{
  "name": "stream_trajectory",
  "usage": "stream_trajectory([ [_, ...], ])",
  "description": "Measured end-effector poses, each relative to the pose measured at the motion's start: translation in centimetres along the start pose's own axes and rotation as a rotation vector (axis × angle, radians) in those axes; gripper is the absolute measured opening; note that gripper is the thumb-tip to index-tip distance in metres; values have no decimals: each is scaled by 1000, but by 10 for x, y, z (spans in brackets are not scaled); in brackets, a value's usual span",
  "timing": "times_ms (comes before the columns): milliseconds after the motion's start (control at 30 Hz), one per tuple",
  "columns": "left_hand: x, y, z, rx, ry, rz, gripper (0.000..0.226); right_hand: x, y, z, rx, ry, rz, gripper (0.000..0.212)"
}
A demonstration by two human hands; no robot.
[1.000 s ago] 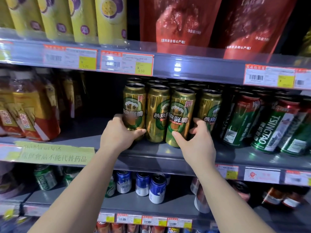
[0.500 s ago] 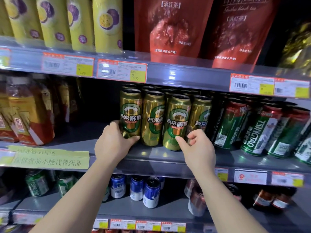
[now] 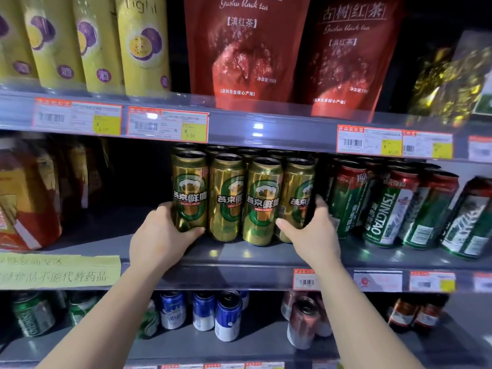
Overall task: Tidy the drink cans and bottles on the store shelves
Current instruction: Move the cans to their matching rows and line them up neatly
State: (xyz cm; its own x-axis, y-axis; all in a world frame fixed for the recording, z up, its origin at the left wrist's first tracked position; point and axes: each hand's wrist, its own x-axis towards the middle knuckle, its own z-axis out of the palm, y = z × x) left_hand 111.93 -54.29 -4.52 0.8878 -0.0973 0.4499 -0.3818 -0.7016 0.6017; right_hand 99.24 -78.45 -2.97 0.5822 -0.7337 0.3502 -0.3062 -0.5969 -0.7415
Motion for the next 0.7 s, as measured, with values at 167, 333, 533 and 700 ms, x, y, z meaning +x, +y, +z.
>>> stream_trajectory([
  [167,1,-6,3,8,-10,25,71,0,3,-3,-13,-103,32,72],
  [333,3,0,5,-24,20,-27,94,-6,3,-6,-20,-104,6,74],
  [533,-57,85,10,-349,228,401,64,-21,32,-33,163,42,-94,75],
  [700,-104,164,59,-495,-244,377,71,1,76,-87,164,258,-97,42],
])
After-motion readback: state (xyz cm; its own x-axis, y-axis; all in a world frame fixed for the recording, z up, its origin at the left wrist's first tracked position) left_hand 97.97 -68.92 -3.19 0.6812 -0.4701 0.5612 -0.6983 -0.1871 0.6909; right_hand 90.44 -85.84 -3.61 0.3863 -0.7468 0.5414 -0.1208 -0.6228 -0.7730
